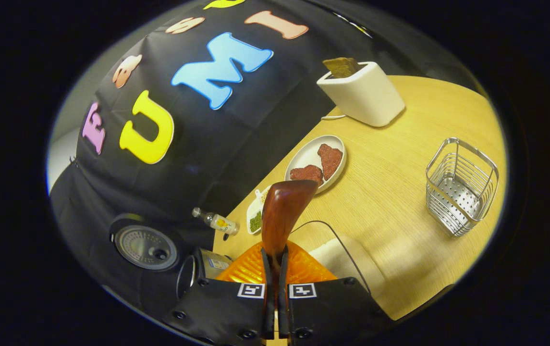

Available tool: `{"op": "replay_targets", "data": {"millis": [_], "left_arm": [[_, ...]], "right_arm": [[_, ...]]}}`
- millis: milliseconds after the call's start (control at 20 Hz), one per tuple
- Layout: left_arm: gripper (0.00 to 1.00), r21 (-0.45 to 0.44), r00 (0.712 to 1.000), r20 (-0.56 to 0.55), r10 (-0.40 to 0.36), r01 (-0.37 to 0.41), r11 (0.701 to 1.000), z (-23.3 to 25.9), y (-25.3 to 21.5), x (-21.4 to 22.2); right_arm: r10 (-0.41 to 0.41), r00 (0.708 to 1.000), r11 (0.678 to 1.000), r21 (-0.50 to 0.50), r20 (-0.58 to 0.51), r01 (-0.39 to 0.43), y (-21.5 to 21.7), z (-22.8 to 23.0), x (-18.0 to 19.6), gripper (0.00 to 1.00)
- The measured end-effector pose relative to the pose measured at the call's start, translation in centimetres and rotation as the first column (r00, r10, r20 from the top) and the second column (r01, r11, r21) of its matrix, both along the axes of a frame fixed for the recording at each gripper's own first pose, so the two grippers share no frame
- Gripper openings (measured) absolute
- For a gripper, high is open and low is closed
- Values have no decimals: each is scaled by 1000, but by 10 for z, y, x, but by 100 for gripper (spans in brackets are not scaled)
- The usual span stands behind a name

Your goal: Close the left gripper, press the button to open the rice cooker; take a wooden spoon from the chopstick holder with the right hand, scoop a spoonful of rice and pour it into the rice cooker, then put the wooden spoon back into the chopstick holder.

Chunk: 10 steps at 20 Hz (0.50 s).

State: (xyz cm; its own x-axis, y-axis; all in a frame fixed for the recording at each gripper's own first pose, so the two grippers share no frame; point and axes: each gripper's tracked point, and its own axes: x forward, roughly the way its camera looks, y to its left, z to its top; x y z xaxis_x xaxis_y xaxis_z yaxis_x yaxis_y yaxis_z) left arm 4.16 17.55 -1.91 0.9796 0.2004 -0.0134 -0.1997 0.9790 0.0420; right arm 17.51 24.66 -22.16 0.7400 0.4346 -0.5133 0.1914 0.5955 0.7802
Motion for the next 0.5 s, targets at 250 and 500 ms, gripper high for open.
{"op": "replay_targets", "data": {"millis": [250,500], "left_arm": [[89,-9,1000,-2,-6,6,1000,-4,-4,3],[89,-9,1000,-5,3,-3,1000,-6,-1,6]], "right_arm": [[-34,999,980,197,-33,39,6,32,11,4],[-19,999,948,317,-33,28,40,65,24,0]]}}
